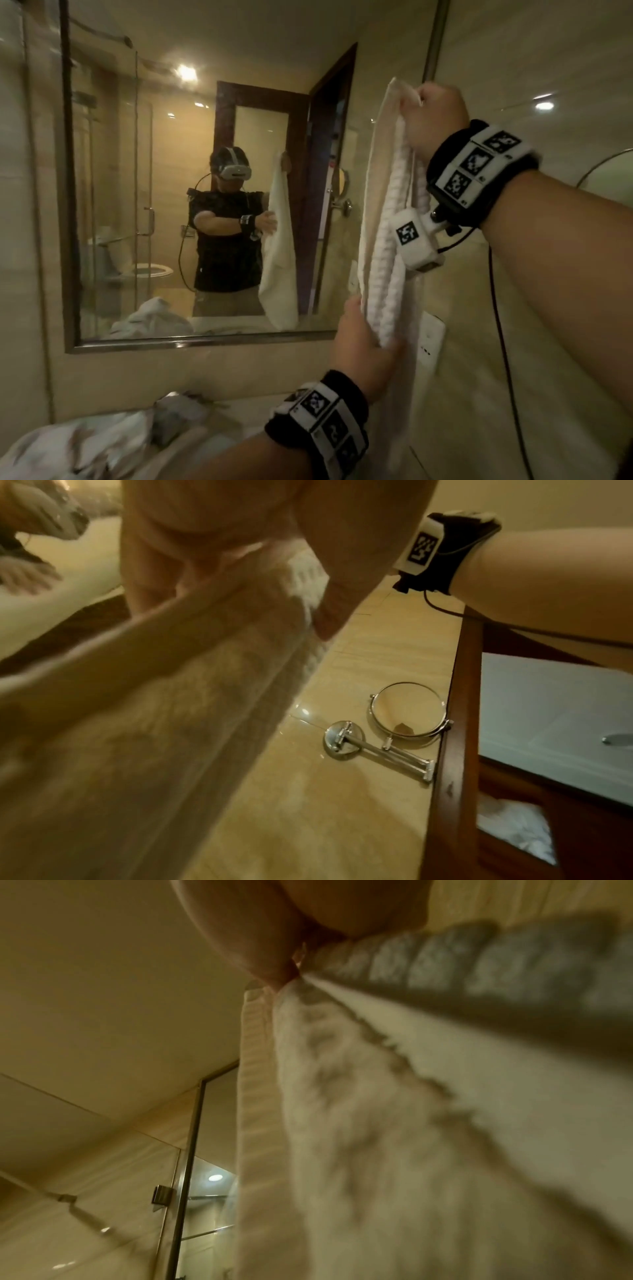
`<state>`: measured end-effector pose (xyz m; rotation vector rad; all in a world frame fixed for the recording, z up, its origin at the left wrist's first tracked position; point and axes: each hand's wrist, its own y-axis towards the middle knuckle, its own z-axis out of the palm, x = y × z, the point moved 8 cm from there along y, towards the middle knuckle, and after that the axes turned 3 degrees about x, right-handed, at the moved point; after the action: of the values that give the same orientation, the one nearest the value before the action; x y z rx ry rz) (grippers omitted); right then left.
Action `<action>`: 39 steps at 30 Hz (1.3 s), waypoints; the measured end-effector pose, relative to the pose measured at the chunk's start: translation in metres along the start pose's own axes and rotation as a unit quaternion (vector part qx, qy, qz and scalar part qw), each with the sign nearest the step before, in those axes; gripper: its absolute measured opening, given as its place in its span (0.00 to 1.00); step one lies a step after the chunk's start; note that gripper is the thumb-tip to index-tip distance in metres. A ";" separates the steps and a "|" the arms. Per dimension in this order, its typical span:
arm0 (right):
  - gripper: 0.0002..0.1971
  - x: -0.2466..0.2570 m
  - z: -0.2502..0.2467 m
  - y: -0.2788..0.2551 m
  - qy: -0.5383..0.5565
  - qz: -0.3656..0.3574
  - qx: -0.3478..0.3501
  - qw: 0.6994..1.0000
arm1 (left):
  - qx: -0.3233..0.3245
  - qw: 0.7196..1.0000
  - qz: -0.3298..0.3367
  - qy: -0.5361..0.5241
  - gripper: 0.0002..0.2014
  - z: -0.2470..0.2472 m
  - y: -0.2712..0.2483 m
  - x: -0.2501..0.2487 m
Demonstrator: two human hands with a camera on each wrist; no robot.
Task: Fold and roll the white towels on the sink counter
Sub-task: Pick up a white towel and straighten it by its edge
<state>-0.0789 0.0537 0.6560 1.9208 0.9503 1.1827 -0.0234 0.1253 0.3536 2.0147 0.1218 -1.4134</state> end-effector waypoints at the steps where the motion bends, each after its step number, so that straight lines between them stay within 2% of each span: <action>1: 0.16 -0.004 -0.003 0.000 0.005 0.003 -0.004 1.000 | -0.011 0.999 0.022 0.031 0.22 -0.004 0.004 -0.002; 4: 0.24 -0.015 -0.021 0.001 0.015 0.003 -0.027 1.000 | -0.001 0.998 0.056 0.022 0.07 -0.019 0.010 0.008; 5: 0.24 -0.018 -0.027 0.002 0.010 0.003 -0.032 0.999 | 0.007 0.998 0.061 0.013 0.07 -0.024 0.011 0.013; 7: 0.21 -0.027 -0.034 0.004 0.028 0.011 -0.028 0.999 | 0.017 0.998 0.059 0.016 0.16 -0.032 0.013 0.024; 8: 0.19 -0.031 -0.035 0.006 0.050 0.019 -0.023 0.998 | 0.027 0.998 0.048 0.016 0.16 -0.034 0.015 0.030; 11: 0.19 -0.040 -0.036 0.008 0.093 0.037 -0.021 0.995 | 0.024 0.997 0.027 0.070 0.05 -0.044 0.021 0.047; 15: 0.14 -0.046 -0.046 0.011 0.119 0.037 -0.024 0.992 | 0.002 0.993 -0.055 0.104 0.05 -0.083 0.028 0.082; 16: 0.14 -0.047 -0.051 0.011 0.119 0.034 -0.027 0.992 | 0.021 0.987 -0.082 0.136 0.06 -0.093 0.029 0.093; 18: 0.17 -0.053 -0.061 0.012 0.117 0.025 -0.030 0.992 | 0.106 0.967 -0.122 0.198 0.06 -0.102 0.026 0.107; 20: 0.20 -0.059 -0.071 0.012 0.124 0.017 -0.032 0.992 | 0.169 0.940 -0.132 0.265 0.06 -0.114 0.023 0.107; 21: 0.20 -0.062 -0.077 0.012 0.136 0.016 -0.032 0.990 | 0.163 0.930 -0.124 0.306 0.07 -0.126 0.025 0.098; 23: 0.17 -0.073 -0.089 0.012 0.161 0.011 -0.035 0.986 | 0.077 0.931 -0.075 0.348 0.06 -0.165 0.037 0.062; 26: 0.13 -0.092 -0.110 0.011 0.169 0.003 -0.026 0.985 | -0.074 0.970 -0.025 0.232 0.07 -0.231 0.048 0.002; 27: 0.13 -0.102 -0.117 0.010 0.171 0.007 -0.018 0.985 | -0.107 0.973 0.008 0.206 0.09 -0.250 0.051 -0.018; 28: 0.15 -0.109 -0.122 0.010 0.180 0.010 -0.005 0.984 | -0.127 0.972 0.044 0.195 0.10 -0.265 0.054 -0.041; 30: 0.25 -0.129 -0.131 0.012 0.249 0.013 0.024 0.968 | -0.153 0.970 0.126 0.139 0.14 -0.286 0.055 -0.083; 31: 0.31 -0.134 -0.133 0.013 0.303 0.012 0.040 0.952 | -0.154 0.971 0.161 0.087 0.14 -0.289 0.053 -0.105; 32: 0.30 -0.130 -0.131 0.006 0.348 0.011 0.060 0.935 | -0.144 0.971 0.187 0.034 0.13 -0.287 0.051 -0.123; 34: 0.16 -0.108 -0.112 -0.009 0.415 0.000 0.142 0.899 | -0.094 0.971 0.221 -0.023 0.12 -0.264 0.054 -0.155; 36: 0.11 -0.074 -0.078 -0.031 0.447 -0.004 0.232 0.864 | -0.019 0.970 0.241 -0.029 0.16 -0.219 0.055 -0.181; 38: 0.17 -0.043 -0.041 -0.052 0.472 -0.008 0.316 0.823 | 0.074 0.972 0.217 -0.048 0.18 -0.167 0.057 -0.192; 39: 0.22 -0.029 -0.025 -0.060 0.477 -0.012 0.333 0.813 | 0.112 0.970 0.203 -0.068 0.17 -0.146 0.056 -0.192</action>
<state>-0.1254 0.0632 0.6028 1.7005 2.1375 2.0560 0.0395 0.2189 0.5737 1.9639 -0.5048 -1.3347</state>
